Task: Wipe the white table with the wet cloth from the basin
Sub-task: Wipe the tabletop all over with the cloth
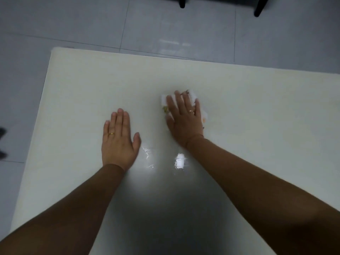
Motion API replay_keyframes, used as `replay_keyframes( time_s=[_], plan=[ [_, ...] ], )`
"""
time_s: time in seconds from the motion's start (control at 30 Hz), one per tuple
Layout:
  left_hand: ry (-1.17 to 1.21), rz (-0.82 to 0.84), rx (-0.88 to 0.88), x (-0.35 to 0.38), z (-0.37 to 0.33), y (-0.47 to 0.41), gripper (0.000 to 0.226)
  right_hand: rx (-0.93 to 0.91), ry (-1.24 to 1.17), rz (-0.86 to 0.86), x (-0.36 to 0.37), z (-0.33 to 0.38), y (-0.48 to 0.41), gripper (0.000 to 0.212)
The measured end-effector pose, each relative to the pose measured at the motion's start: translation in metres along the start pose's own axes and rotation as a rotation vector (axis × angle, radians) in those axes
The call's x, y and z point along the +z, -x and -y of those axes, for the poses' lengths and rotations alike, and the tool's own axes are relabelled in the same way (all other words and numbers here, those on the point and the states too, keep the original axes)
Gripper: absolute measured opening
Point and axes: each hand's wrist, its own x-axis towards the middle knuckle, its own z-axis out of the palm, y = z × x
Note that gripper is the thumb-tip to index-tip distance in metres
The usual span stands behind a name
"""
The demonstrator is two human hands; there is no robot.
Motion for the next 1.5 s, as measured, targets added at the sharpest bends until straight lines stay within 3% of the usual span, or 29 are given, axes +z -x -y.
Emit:
replay_keyframes(
  time_s=[0.07,0.1,0.2,0.27,0.33,0.4,0.5,0.6,0.67,0.73,0.83,0.9,1.0,1.1,1.17,1.23,1.33,1.4,1.5],
  plan=[
    [0.018,-0.041,-0.045,-0.004,-0.003,0.008,0.066,-0.180,0.060,0.006,-0.007,-0.038,0.015,0.055],
    [0.042,-0.065,-0.066,-0.005,-0.006,0.016,0.065,-0.159,0.090,0.006,-0.009,-0.062,0.021,0.055],
    [0.110,-0.073,-0.048,-0.002,-0.028,0.057,0.063,0.231,0.022,-0.006,-0.014,-0.112,0.036,0.055],
    [0.117,-0.008,-0.001,0.005,-0.043,0.082,0.064,0.488,-0.057,-0.049,-0.010,-0.101,0.036,0.056],
    [0.092,0.037,0.013,0.012,-0.048,0.093,0.066,0.601,-0.077,-0.063,-0.001,-0.060,0.035,0.058],
    [0.060,0.046,-0.001,0.017,-0.047,0.093,0.066,0.469,-0.078,-0.072,0.012,-0.010,0.046,0.061],
    [0.048,0.088,-0.010,0.015,-0.048,0.093,0.066,0.064,-0.056,-0.058,0.024,0.040,0.087,0.060],
    [0.050,0.087,-0.009,0.013,-0.049,0.093,0.066,-0.191,0.012,-0.043,0.018,-0.002,0.094,0.057],
    [0.052,0.073,-0.010,0.013,-0.049,0.092,0.066,-0.062,0.047,-0.021,0.012,-0.051,0.097,0.057],
    [0.053,0.069,-0.015,0.013,-0.048,0.092,0.066,0.213,0.007,-0.020,0.008,-0.085,0.099,0.058],
    [0.052,0.078,-0.014,0.014,-0.049,0.093,0.067,0.533,-0.086,-0.089,0.013,-0.055,0.099,0.058],
    [0.048,0.074,-0.012,0.015,-0.049,0.093,0.067,0.469,-0.064,-0.075,0.021,-0.005,0.106,0.060],
    [0.031,0.078,-0.013,0.015,-0.048,0.092,0.066,0.074,-0.013,-0.014,0.027,0.051,0.135,0.059],
    [0.054,0.055,-0.007,0.015,-0.048,0.093,0.065,-0.174,0.048,0.004,0.023,0.012,0.141,0.057],
    [0.071,0.045,-0.008,0.016,-0.048,0.093,0.065,-0.022,0.080,0.013,0.021,-0.040,0.147,0.057],
    [0.072,0.038,-0.004,0.017,-0.048,0.093,0.065,0.322,-0.020,-0.017,0.017,-0.079,0.152,0.058],
    [0.069,0.034,0.000,0.017,-0.047,0.093,0.066,0.649,-0.084,-0.091,0.025,-0.051,0.149,0.061],
    [0.063,0.037,0.008,0.018,-0.047,0.094,0.066,0.554,-0.097,-0.107,0.032,0.001,0.153,0.062],
    [0.044,0.049,0.003,0.016,-0.046,0.094,0.065,0.126,-0.028,-0.041,0.040,0.056,0.183,0.062]
  ],
)
